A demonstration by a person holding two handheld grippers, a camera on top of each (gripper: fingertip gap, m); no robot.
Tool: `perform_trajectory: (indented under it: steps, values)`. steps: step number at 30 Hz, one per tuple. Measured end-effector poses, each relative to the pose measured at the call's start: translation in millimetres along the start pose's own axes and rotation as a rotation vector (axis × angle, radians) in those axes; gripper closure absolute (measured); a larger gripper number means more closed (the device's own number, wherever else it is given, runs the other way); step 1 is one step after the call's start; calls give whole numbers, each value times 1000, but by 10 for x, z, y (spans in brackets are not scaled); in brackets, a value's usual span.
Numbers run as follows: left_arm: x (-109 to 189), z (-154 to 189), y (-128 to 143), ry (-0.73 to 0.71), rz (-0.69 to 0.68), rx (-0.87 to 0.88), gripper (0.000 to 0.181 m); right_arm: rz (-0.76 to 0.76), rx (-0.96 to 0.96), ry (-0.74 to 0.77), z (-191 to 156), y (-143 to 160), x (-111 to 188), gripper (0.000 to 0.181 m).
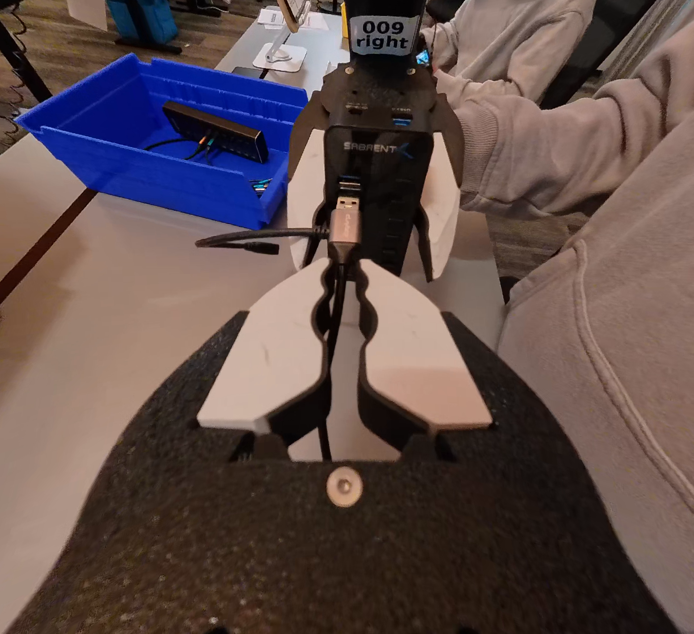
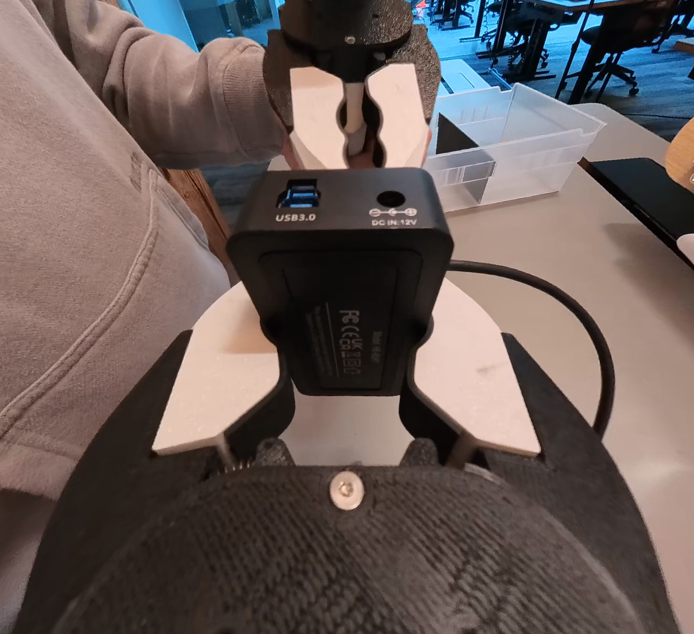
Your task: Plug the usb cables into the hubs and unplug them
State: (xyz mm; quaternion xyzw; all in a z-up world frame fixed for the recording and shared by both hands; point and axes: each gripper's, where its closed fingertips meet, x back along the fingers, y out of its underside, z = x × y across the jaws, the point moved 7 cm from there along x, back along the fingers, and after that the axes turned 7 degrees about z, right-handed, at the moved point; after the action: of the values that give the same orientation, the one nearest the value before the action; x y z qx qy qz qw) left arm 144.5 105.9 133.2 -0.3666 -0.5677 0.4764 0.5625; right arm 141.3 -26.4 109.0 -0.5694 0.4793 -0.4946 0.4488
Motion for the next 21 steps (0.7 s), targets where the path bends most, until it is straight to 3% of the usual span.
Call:
perform_trajectory:
  steps: [4,11,18,21]
  values:
    - [-1,22,10,-14,7,-12,174,-1,0,-2,-10,4,-3,110]
    - [-40,97,-17,-41,-143,-134,175,-124,15,-46,-47,12,-26,110]
    - [36,85,-22,-4,15,-4,174,-178,29,-86,-49,-16,-26,110]
    - [31,108,17,-23,-21,-21,175,-163,14,-93,-56,-4,-57,110]
